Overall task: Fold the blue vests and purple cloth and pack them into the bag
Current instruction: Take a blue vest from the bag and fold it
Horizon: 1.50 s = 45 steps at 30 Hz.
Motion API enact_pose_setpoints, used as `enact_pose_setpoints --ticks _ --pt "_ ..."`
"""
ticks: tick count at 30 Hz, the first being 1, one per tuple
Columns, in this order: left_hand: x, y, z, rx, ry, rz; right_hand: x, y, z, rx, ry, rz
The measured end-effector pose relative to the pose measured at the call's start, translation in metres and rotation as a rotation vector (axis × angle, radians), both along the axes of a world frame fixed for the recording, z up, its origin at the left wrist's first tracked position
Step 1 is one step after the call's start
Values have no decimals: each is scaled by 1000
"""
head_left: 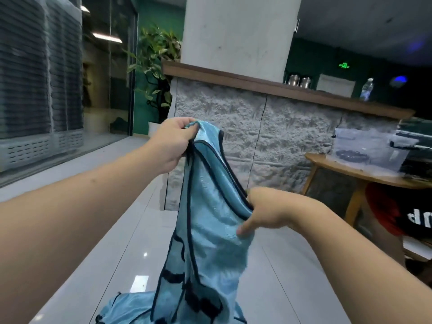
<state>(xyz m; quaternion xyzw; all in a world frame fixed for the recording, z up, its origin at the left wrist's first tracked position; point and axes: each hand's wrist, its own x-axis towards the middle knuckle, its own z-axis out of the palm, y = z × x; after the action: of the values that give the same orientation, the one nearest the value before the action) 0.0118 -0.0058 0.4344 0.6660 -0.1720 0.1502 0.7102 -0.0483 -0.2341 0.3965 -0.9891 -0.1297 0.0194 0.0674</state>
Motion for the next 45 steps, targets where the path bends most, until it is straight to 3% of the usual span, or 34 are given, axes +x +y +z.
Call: enact_pose_setpoints --ticks 3,8,13,16,20,25,28,35,39,42,45 --pt "-10 -1 9 -1 4 -27 -7 -8 13 15 -112 -30" --pt "-17 -4 8 88 -12 -20 -33 0 9 -180 -3 -7" --pt "-18 0 8 -37 25 -42 -43 5 8 193 -32 44" --pt "-16 5 2 70 -34 82 -51 13 0 153 1 63" --pt "-15 9 -9 116 -20 106 -51 13 5 320 -51 52" --pt "-33 13 -11 -251 315 -178 -51 15 2 520 27 42" --pt "-42 21 -18 -399 396 -272 -46 13 -11 744 149 39" --pt "-45 27 -45 -133 646 -266 -29 11 -42 960 382 7" --pt "-32 37 -48 -83 599 -176 -26 11 -36 991 373 21" --pt "-22 38 -71 245 524 28 -32 16 -29 760 353 48" --pt "-26 32 -75 291 409 76 -32 9 -35 873 300 20"
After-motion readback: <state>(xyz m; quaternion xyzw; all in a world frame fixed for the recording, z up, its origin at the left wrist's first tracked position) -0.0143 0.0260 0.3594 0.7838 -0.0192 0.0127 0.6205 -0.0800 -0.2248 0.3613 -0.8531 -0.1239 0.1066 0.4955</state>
